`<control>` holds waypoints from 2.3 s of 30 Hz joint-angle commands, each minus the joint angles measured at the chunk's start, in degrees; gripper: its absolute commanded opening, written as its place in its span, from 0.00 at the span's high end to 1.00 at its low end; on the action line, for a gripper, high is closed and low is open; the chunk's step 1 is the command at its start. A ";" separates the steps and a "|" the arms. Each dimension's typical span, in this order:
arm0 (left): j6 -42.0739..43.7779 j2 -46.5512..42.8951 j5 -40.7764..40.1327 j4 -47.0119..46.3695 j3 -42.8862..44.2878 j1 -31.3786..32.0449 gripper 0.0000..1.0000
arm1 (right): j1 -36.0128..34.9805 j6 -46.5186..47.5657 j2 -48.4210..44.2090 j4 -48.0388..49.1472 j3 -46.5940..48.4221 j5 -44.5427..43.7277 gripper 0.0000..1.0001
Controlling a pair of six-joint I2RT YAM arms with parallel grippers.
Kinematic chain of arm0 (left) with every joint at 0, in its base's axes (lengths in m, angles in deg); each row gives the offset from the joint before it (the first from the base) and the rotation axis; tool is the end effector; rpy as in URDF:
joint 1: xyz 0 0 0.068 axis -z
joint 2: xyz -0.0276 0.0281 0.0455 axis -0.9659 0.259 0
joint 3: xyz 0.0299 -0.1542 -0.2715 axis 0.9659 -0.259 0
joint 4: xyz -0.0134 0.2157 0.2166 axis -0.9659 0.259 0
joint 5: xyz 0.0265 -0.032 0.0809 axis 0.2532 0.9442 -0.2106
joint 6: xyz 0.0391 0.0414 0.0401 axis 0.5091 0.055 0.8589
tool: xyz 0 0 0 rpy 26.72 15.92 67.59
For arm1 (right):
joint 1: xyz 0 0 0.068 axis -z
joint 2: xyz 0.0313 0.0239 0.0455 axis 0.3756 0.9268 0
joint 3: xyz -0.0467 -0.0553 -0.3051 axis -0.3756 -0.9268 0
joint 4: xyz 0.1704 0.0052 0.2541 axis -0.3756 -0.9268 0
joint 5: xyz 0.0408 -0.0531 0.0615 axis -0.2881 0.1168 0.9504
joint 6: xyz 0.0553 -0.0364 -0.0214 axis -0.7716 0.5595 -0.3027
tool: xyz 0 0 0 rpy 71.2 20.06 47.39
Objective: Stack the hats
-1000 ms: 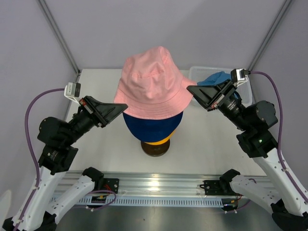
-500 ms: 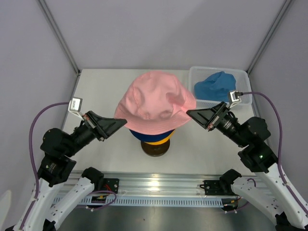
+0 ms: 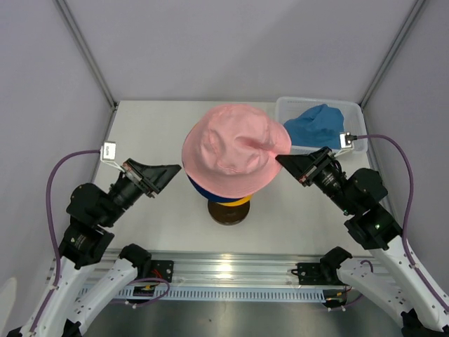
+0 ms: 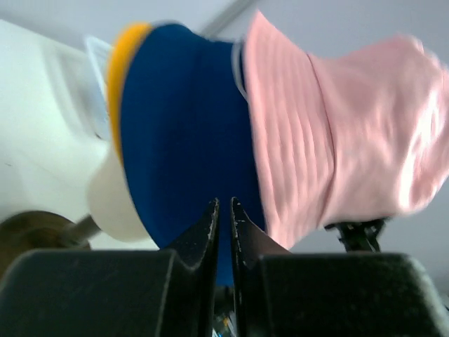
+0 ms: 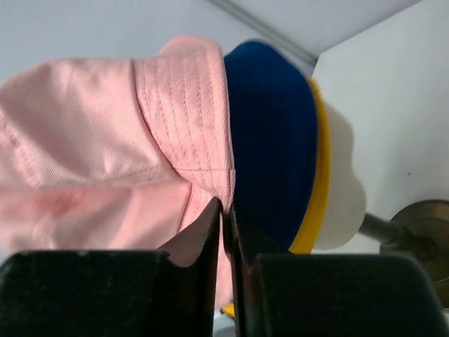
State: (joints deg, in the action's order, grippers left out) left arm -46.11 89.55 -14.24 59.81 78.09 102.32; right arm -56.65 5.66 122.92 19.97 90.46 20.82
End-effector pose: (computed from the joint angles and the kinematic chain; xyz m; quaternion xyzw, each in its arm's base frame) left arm 0.0996 -0.0671 0.4389 -0.0632 0.6638 -0.5463 0.5069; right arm 0.1387 0.1047 0.4416 0.0935 0.6653 0.5692 0.4739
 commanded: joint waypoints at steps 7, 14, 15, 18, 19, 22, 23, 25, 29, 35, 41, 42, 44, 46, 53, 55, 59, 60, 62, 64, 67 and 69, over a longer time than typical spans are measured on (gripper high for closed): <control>3.15 3.56 -8.67 -3.93 4.91 -0.70 0.88 | 1.01 6.58 3.37 5.14 4.99 -9.79 0.68; 6.40 6.81 -6.73 -6.75 8.77 -0.70 0.42 | 1.10 6.22 6.01 10.15 4.55 -8.91 0.68; 7.27 7.33 -6.12 -6.75 9.30 -0.79 0.38 | 1.10 6.49 6.36 10.33 4.46 -9.26 0.68; 7.11 9.44 -1.03 -8.33 10.98 -0.70 0.23 | 1.10 7.27 7.41 11.12 4.37 -9.62 0.63; 5.89 10.06 0.38 -10.16 10.89 -0.70 0.21 | 1.10 7.37 7.59 11.39 4.37 -9.88 0.61; 3.43 13.04 4.43 -12.55 11.24 -0.79 0.20 | 1.19 7.45 8.38 12.88 4.19 -10.23 0.59; 2.98 13.92 4.79 -12.82 11.33 -0.70 0.20 | 1.10 7.63 8.73 13.58 4.19 -10.23 0.60; 2.19 16.30 6.19 -12.82 12.12 -0.79 0.21 | 1.10 7.80 9.26 13.94 4.46 -9.88 0.59; 2.10 17.97 3.74 -9.66 12.82 -0.70 0.20 | 1.19 8.07 10.14 14.29 4.90 -9.88 0.59; 3.15 15.17 -4.61 -6.66 11.86 -0.79 0.15 | 1.37 8.25 11.63 15.25 4.99 -9.80 0.59; 1.22 16.29 0.38 -10.01 12.21 -0.79 0.44 | 1.63 7.02 13.92 17.54 5.51 -8.30 0.60; -0.35 16.74 1.18 -10.01 12.47 -0.79 0.47 | 1.63 6.58 14.09 17.80 5.51 -8.21 0.60; -2.37 17.53 2.85 -11.58 11.42 -0.79 0.56 | 1.63 6.23 14.53 18.42 5.60 -8.30 0.61; -4.75 18.41 3.91 -13.34 9.58 -0.70 0.59 | 1.63 5.88 14.71 18.86 5.69 -8.21 0.62; -1.95 16.49 -2.49 -9.13 9.22 -0.70 0.32 | 1.72 6.49 15.06 18.86 5.86 -8.74 0.64; -0.90 14.29 -5.75 -7.12 9.31 -0.70 0.20 | 1.72 6.84 15.32 19.30 5.86 -8.56 0.73; -0.89 11.74 -8.04 -5.70 8.35 -0.70 0.20 | 1.81 6.93 15.85 19.39 5.69 -8.30 0.82; -1.33 11.56 -7.70 -5.79 8.17 -0.79 0.21 | 1.89 6.93 16.03 19.39 5.69 -8.21 0.82; -3.60 11.64 -5.59 -6.22 6.86 -0.70 0.23 | 1.89 6.84 16.12 19.56 5.60 -8.21 0.84; -5.19 12.17 -3.40 -7.80 5.53 -0.70 0.26 | 1.89 6.67 16.20 19.65 5.60 -8.30 0.84; -7.30 13.14 -1.19 -8.78 3.69 -0.70 0.28 | 1.89 6.58 16.38 19.74 5.60 -8.30 0.85; -8.01 13.14 -0.66 -8.60 2.64 -0.79 0.28 | 1.89 6.58 16.47 19.83 5.60 -8.21 0.85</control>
State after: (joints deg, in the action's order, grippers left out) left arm -51.53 101.99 -17.41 52.19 82.27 101.82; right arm -54.93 11.78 139.25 37.22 93.83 12.60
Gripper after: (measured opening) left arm 0.722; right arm 0.154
